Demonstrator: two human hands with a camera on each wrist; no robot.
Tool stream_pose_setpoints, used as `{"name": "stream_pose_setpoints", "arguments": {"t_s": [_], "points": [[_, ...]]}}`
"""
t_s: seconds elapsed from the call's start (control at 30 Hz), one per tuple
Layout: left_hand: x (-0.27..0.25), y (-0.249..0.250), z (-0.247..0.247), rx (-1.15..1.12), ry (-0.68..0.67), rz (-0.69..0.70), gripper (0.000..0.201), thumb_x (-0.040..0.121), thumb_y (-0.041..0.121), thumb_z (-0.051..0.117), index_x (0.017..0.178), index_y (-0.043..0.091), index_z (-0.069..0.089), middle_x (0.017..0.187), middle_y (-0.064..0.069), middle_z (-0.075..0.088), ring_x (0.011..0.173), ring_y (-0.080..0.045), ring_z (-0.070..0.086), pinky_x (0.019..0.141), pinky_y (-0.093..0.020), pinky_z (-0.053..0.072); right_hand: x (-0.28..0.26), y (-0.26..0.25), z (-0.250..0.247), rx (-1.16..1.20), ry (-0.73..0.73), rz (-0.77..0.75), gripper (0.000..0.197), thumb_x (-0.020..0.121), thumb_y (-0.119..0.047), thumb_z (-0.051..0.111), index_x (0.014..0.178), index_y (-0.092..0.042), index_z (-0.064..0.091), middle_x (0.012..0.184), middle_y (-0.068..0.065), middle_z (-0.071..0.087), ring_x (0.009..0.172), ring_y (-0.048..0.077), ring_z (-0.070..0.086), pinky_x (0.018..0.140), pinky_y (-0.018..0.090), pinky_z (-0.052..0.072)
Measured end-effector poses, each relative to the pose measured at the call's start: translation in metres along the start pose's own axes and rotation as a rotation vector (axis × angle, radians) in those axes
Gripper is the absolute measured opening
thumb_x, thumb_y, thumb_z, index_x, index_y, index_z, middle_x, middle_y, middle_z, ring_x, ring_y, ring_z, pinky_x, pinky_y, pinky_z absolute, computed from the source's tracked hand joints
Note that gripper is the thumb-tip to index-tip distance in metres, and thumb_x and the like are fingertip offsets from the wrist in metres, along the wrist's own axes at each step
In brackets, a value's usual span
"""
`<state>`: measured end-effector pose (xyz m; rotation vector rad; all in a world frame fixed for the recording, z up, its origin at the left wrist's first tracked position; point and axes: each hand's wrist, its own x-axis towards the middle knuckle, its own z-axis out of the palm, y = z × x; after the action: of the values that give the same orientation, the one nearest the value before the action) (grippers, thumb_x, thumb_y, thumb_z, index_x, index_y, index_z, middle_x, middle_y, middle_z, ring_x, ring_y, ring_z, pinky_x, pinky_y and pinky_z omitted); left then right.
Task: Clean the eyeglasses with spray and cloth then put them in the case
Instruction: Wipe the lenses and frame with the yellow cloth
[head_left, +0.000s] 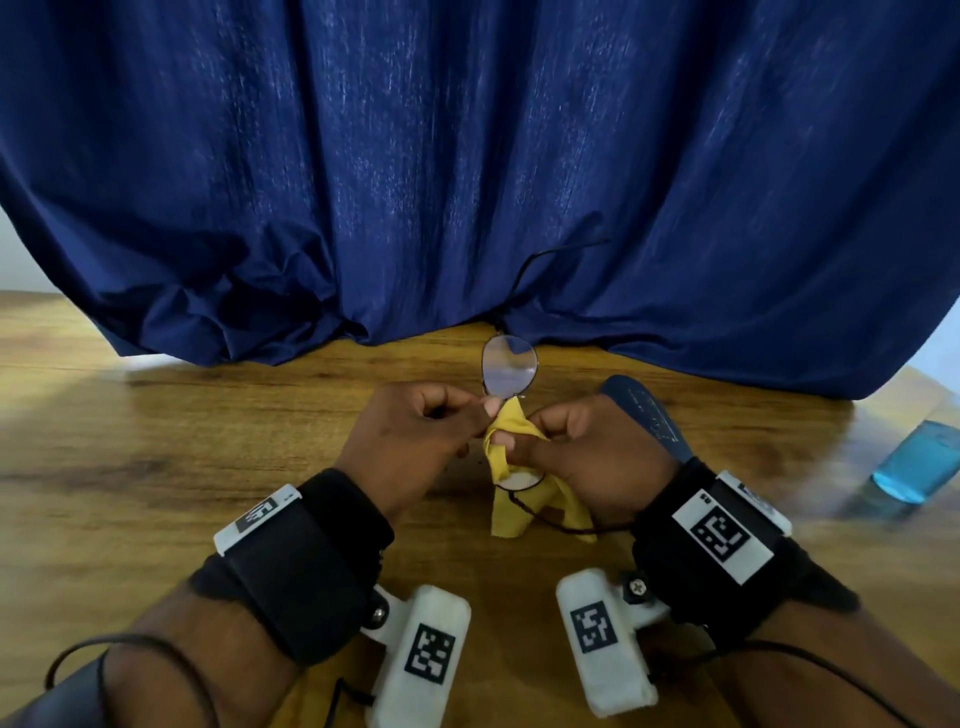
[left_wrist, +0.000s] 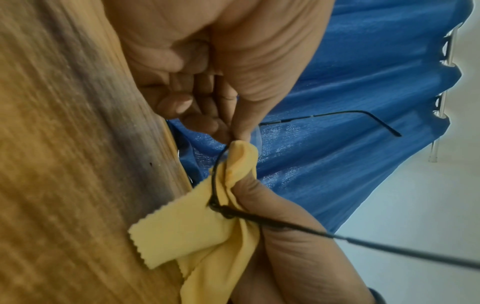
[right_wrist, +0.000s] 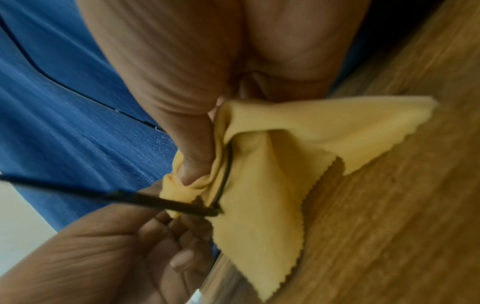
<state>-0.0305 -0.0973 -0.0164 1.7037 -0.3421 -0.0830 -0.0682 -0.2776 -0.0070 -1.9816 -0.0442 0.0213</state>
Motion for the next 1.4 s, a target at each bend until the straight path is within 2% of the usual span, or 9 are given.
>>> {"name": "stream_pose_setpoints", "arguments": {"t_s": [0.17,0.3,0.4,0.57,0.7,0.87,1.03,1.17,1.4], "points": [[0.002,-0.002,-0.003,0.021,0.032,-0.003,0.017,0.087,0.032,0.075,0.084,0.017,0.081,0.067,0.002,0.073,0.057,-0.002,0.058,0.053,-0.017,0.044,0.001,0.0,0.0,0.029,-0.068,-0.023,0.015,0.092,-0.028,0.07,0.088,-0.016,0.078,0.076,-0.001,0.079,0.066,0.001,0.068,0.061,0.012,0.048],[0.003,-0.003,-0.005,0.028,0.046,-0.063,0.019,0.085,0.036,0.077,0.084,0.018,0.082,0.076,-0.011,0.076,0.06,-0.01,0.057,0.056,-0.026,0.045,0.004,0.005,-0.001,0.122,0.126,-0.043,0.019,0.083,-0.025,0.081,0.095,-0.012,0.075,0.079,-0.003,0.078,0.068,0.0,0.071,0.06,0.012,0.051],[0.002,-0.001,-0.004,0.036,0.05,-0.093,0.018,0.086,0.034,0.076,0.083,0.018,0.082,0.069,-0.007,0.072,0.061,-0.01,0.057,0.056,-0.025,0.045,0.008,0.006,-0.006,0.099,0.225,-0.045,0.019,0.083,-0.026,0.081,0.09,-0.01,0.074,0.084,0.005,0.08,0.071,0.008,0.072,0.065,0.022,0.056],[0.0,0.0,-0.003,0.017,0.057,-0.096,0.019,0.086,0.035,0.077,0.08,0.018,0.082,0.069,-0.009,0.071,0.063,-0.017,0.056,0.06,-0.03,0.046,0.013,0.009,-0.021,0.218,0.325,-0.003,0.022,0.089,-0.034,0.074,0.093,-0.012,0.078,0.094,0.007,0.08,0.097,0.029,0.074,0.091,0.045,0.059],[-0.001,0.001,-0.002,0.025,0.023,-0.097,0.019,0.086,0.035,0.078,0.078,0.018,0.081,0.063,-0.002,0.067,0.058,-0.012,0.054,0.058,-0.028,0.045,0.012,0.007,-0.028,0.286,0.446,0.028,0.024,0.091,-0.033,0.071,0.086,-0.01,0.077,0.084,0.005,0.077,0.081,0.019,0.069,0.069,0.029,0.054],[-0.003,0.002,0.001,0.063,-0.038,-0.072,0.019,0.088,0.032,0.076,0.08,0.014,0.08,0.06,0.001,0.065,0.049,-0.003,0.051,0.051,-0.018,0.043,0.012,0.005,-0.022,0.188,0.378,-0.041,0.031,0.08,-0.045,0.078,0.089,-0.015,0.078,0.089,0.005,0.079,0.085,0.02,0.072,0.078,0.033,0.057],[-0.004,0.003,0.003,0.065,-0.067,-0.043,0.019,0.087,0.03,0.077,0.081,0.013,0.08,0.061,0.0,0.067,0.049,-0.001,0.054,0.05,-0.015,0.043,0.011,0.004,-0.016,0.065,0.345,-0.056,0.038,0.07,-0.034,0.09,0.097,-0.017,0.071,0.097,0.005,0.075,0.085,0.012,0.068,0.073,0.022,0.054],[-0.006,0.004,0.005,0.094,-0.092,-0.027,0.018,0.087,0.031,0.076,0.082,0.014,0.08,0.059,0.005,0.068,0.049,0.001,0.055,0.051,-0.014,0.042,0.01,0.005,-0.015,0.024,0.353,-0.037,0.053,0.065,-0.04,0.091,0.104,-0.019,0.064,0.098,0.001,0.072,0.089,0.012,0.068,0.068,0.019,0.049],[-0.008,0.005,0.007,0.095,-0.087,-0.041,0.019,0.087,0.033,0.077,0.081,0.015,0.081,0.058,0.005,0.066,0.049,-0.002,0.054,0.051,-0.015,0.043,0.008,0.002,-0.015,0.015,0.289,-0.071,0.071,0.051,-0.065,0.082,0.107,-0.024,0.067,0.093,-0.003,0.079,0.087,0.01,0.075,0.076,0.03,0.062]]}}
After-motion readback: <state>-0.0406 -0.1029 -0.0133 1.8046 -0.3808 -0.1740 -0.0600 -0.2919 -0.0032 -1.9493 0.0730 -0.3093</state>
